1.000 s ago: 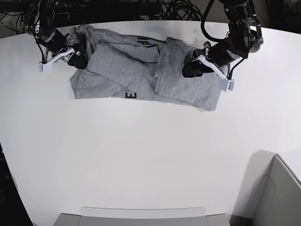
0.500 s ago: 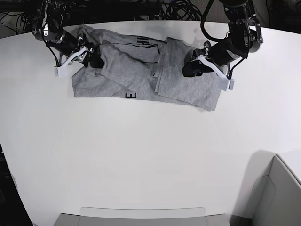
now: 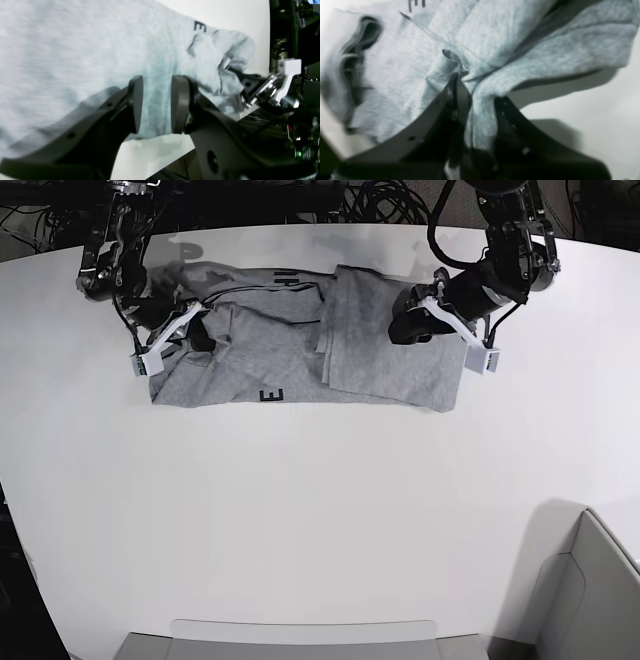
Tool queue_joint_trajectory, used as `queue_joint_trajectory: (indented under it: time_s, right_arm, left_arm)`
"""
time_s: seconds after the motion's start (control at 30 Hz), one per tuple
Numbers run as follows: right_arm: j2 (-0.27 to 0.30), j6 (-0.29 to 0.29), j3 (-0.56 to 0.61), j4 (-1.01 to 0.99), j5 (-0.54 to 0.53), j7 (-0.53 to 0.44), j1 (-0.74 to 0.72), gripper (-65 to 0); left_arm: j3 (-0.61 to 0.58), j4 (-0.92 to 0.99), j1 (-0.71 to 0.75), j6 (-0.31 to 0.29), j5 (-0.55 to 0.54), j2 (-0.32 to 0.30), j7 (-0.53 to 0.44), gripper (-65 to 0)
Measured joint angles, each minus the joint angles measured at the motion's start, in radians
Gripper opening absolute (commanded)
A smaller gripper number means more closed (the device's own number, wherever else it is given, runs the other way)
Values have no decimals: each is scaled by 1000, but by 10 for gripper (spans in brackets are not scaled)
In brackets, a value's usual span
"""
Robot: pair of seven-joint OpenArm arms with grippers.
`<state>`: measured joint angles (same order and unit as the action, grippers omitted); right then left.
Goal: Fold the T-shirt properly
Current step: 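Grasp the other strip end with the right gripper and fold it inward, then press the right gripper down on the folded bundle to flatten it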
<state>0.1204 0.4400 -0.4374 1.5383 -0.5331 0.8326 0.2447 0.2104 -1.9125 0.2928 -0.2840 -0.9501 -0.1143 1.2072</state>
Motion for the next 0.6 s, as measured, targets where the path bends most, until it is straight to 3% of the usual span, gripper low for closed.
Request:
queue_joint_trajectory:
  time_s: [0.07,0.2,0.3,0.47,0.6]
  right_arm:
    - [24,-7,-29,-2,87,-6,-39,-650]
    - [82,-113,-93,-3,231,9,-100,-650]
    - [101,-135,-90,30,305,21,-121,-650]
    - [86,-153,89,185,485,57,-129,-650]
    - [21,-237,284,347,688,169,-126,-650]
  left_arm:
    - [0,0,1,0,-1,0,2,-454]
    - [1,0,1,0,0,-2,4,-454]
    - [1,0,3,0,-1,-2,5,-454]
    - [3,0,4,0,2,-14,5,-454]
    - [4,0,21,0,-1,-74,12,-454]
